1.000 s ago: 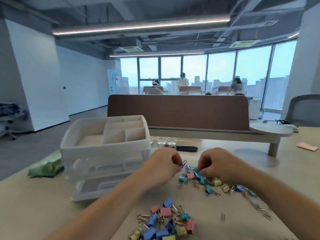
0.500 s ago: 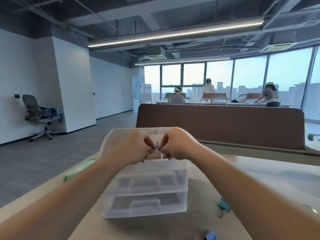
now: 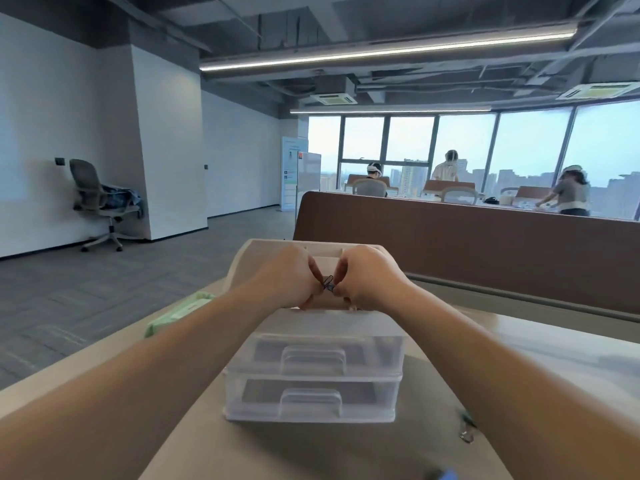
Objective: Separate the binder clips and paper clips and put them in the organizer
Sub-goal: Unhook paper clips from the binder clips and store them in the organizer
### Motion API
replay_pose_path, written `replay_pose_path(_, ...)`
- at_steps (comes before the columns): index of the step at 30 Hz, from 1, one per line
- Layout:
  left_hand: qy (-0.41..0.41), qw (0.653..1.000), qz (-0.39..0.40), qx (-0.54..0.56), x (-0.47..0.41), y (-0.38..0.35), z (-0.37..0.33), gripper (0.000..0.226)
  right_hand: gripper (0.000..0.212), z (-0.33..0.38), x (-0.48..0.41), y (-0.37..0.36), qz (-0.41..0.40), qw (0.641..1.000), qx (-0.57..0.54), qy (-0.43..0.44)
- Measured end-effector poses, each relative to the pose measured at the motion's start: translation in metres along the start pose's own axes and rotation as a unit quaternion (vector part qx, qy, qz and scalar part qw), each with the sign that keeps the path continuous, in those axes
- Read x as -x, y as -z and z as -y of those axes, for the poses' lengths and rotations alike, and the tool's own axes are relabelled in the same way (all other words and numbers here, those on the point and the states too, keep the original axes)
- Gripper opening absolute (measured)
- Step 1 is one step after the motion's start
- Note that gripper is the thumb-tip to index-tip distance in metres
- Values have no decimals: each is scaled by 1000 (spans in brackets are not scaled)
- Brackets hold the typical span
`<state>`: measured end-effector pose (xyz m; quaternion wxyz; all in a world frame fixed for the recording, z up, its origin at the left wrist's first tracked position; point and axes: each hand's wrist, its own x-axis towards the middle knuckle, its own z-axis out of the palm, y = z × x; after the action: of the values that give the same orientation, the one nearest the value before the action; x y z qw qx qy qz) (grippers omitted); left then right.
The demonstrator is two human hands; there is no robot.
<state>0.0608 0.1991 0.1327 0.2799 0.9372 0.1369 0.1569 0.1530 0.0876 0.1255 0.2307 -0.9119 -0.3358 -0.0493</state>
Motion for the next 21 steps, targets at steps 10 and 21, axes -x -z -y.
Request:
replay_pose_path(10, -7, 1000, -13, 22, 2, 3, 5, 17, 14, 1, 9, 2, -32, 999, 26, 14)
replay_pose_path(21, -30, 999, -7, 17, 15, -3, -22, 13, 16, -23, 55, 24, -50, 999, -9, 14)
